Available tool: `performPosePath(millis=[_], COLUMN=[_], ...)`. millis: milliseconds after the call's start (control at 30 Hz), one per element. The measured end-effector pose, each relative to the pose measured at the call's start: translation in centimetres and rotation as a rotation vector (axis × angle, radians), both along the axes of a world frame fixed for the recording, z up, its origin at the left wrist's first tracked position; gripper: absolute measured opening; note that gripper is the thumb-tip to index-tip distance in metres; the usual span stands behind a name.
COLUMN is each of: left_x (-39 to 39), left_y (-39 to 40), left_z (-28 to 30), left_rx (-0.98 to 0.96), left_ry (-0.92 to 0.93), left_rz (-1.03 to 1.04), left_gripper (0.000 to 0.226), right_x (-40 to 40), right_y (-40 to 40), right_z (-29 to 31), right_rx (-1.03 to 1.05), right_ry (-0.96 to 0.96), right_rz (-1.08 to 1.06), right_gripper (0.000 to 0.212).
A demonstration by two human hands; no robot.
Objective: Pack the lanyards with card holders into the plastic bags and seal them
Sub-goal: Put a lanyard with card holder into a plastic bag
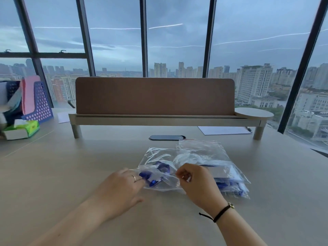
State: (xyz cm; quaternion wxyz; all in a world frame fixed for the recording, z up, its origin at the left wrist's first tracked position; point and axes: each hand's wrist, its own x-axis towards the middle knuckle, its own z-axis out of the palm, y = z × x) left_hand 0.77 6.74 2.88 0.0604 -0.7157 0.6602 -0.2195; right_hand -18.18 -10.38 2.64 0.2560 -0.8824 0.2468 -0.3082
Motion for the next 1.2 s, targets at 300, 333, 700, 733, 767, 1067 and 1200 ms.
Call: performPosePath(millis=[300,333,700,733,767,1067,1200], left_x=[0.3,0.6,3.1,2.9,2.7,-0.3,-1.1], left_y=[0.7,0.8,1.8,1.7,1.6,1.9,2.4], left_z=[0.8,0.9,6.5,8.0,9.5,20.5,21.5], left_rx=[-0.373,-0.379,-0.425,-0.486,-0.550,-0.797,-0.812], left_ry=[-0.040,0.013,0.428,0.493,0.548,0.925,0.942], left_rz=[-0.109,-0.106,-0.149,-0.161,-0.163,-0.228,-0.236], left_gripper=[0.016,0.016,0.016,0.009,0.004,0.009,0.026], right_x=[-0.8,-1.1,-3.1,-3.2,-3.3,-4.8,-5.8], right_y=[1.5,1.6,-0.2,-0.3,-0.3,-0.6,-0.5], right_z=[-0.2,-0.4,6.7,8.1,9.6,21.1,22.1], right_rx=[-0.262,-0.313,-0.278,-0.259,-0.237,-0.170,-0.106], right_ry=[0.335,0.367,0.076,0.038,-0.009,-0.345,-0.387], right_rz=[0.214,0.209,0.068,0.057,0.044,0.071,0.112], right_gripper=[0.031,0.031,0.007,0.006,0.005,0.012,0.010])
